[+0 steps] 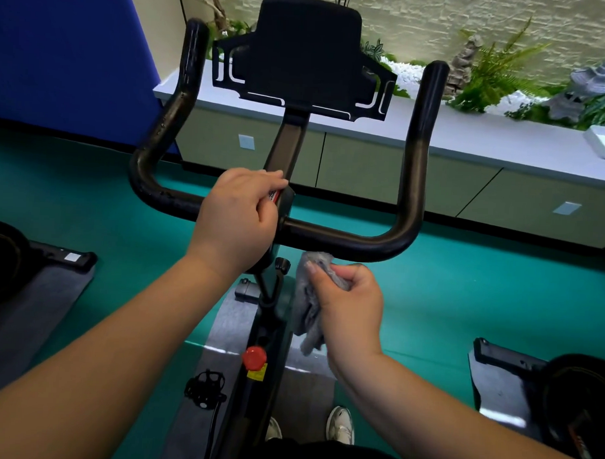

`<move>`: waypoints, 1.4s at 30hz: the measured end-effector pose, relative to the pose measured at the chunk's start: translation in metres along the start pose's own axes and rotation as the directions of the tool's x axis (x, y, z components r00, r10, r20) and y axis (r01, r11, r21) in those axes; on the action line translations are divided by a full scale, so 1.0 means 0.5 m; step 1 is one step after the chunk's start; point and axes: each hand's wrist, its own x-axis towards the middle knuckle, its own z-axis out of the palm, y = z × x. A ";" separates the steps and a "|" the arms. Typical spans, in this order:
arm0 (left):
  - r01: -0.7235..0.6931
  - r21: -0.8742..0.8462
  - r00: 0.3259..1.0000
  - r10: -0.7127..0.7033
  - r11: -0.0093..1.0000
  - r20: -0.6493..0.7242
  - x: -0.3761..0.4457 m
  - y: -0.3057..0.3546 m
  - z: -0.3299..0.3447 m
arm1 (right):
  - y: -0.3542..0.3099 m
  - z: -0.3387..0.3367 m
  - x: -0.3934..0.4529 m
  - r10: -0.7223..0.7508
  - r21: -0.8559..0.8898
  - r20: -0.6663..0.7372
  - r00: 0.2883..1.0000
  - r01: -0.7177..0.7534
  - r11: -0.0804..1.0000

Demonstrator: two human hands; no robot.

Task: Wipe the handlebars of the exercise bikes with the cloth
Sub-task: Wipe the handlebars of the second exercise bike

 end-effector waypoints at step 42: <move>0.151 0.119 0.988 -0.148 0.981 -0.032 -0.006 0.043 0.017 | -0.048 -0.162 0.110 -0.135 0.126 -0.288 0.948 0.177 0.976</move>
